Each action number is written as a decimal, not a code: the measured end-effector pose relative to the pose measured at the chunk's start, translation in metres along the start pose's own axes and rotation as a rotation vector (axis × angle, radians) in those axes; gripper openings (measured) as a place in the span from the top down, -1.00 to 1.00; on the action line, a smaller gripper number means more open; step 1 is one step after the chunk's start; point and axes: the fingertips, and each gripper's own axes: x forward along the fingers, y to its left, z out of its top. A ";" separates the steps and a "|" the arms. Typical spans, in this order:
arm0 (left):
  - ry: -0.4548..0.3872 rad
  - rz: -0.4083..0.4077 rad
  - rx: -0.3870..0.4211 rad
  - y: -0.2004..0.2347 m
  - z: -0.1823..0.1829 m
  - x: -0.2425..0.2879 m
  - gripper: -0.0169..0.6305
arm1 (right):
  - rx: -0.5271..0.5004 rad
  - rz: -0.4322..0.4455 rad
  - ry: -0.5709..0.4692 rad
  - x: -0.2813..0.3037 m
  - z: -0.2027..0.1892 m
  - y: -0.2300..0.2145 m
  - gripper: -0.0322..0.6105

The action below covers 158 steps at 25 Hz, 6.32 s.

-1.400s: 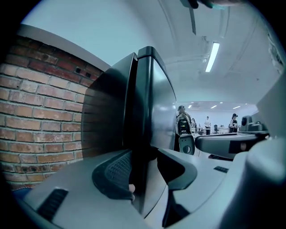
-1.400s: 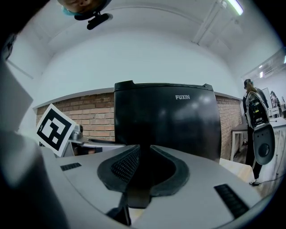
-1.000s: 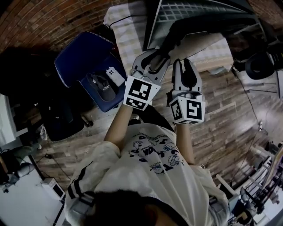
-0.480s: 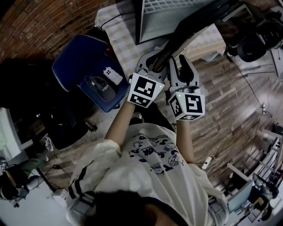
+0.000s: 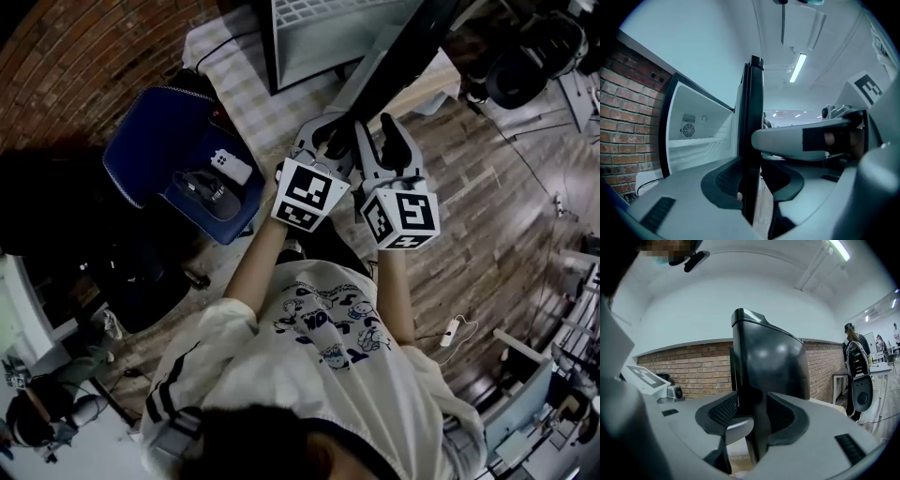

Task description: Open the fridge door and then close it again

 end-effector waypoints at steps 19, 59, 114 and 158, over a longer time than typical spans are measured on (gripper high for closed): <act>0.006 -0.159 0.033 -0.062 0.000 0.013 0.57 | -0.037 -0.148 0.013 -0.038 -0.004 -0.041 0.32; 0.012 -0.273 0.059 -0.138 0.004 0.042 0.57 | -0.022 -0.351 -0.031 -0.114 -0.002 -0.143 0.48; 0.048 -0.128 0.026 -0.262 0.022 0.283 0.57 | 0.005 -0.122 -0.058 -0.150 0.025 -0.446 0.57; 0.023 -0.162 0.011 -0.259 0.016 0.228 0.57 | -0.018 -0.057 0.002 -0.163 0.011 -0.374 0.58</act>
